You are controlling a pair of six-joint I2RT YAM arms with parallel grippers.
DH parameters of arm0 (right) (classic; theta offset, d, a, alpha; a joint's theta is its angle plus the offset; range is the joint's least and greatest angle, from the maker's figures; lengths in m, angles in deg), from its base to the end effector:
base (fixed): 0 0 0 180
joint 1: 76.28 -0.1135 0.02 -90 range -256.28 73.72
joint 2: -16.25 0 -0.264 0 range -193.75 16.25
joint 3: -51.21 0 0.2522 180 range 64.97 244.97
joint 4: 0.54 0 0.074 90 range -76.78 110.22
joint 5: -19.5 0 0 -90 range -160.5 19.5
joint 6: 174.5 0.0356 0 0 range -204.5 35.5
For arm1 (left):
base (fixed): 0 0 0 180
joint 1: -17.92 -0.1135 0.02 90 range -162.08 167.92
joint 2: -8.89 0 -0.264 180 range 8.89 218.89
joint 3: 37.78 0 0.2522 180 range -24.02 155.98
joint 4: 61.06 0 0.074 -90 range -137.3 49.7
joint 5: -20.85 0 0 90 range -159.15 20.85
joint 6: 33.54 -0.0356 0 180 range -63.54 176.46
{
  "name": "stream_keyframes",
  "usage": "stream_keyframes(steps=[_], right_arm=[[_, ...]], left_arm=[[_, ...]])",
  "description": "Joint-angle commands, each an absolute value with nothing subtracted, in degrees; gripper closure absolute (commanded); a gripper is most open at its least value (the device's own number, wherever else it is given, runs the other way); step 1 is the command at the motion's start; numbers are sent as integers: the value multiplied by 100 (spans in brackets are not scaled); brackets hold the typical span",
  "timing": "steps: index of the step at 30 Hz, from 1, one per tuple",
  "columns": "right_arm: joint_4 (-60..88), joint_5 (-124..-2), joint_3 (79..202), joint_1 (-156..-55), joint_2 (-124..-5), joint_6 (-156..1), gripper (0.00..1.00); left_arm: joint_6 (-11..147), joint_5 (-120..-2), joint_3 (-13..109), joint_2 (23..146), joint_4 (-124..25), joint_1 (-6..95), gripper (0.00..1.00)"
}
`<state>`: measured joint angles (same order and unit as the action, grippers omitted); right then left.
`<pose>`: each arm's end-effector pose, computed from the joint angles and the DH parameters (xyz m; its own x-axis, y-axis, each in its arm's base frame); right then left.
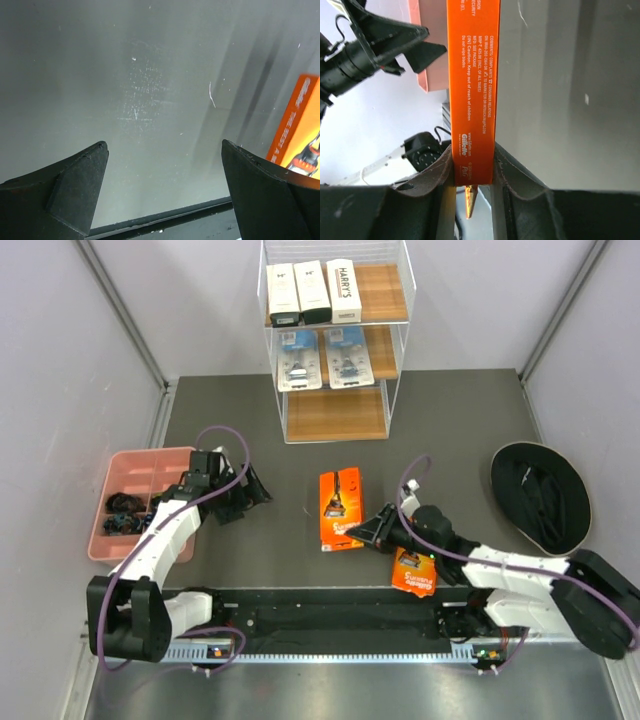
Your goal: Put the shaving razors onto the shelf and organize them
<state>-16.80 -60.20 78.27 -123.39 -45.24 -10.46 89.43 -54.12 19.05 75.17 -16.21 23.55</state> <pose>0.1353 0.1550 0.1689 -0.8626 0.4613 -0.2076 -0.0259 0.3696 0.9288 0.2238 -0.0313 0.2258 -0.8115 -0.4481 -0.3750 -0.2340 0.8372 -0.4942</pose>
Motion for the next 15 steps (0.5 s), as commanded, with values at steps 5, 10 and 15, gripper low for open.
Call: stream_keyframes(steps=[5, 10, 15], right_arm=[[-2922, -5302, 9044, -11847, -5941, -1304, 100], [-3212, -4933, 9827, -11557, -6872, -1357, 100], [-3257, -4730, 10838, -11258, -7944, -1357, 100]], left_arm=[[8687, -5324, 1896, 7428, -1575, 2275, 1], [8626, -5306, 1896, 7463, -1548, 2249, 1], [8591, -5262, 1861, 7454, -1566, 2231, 1]])
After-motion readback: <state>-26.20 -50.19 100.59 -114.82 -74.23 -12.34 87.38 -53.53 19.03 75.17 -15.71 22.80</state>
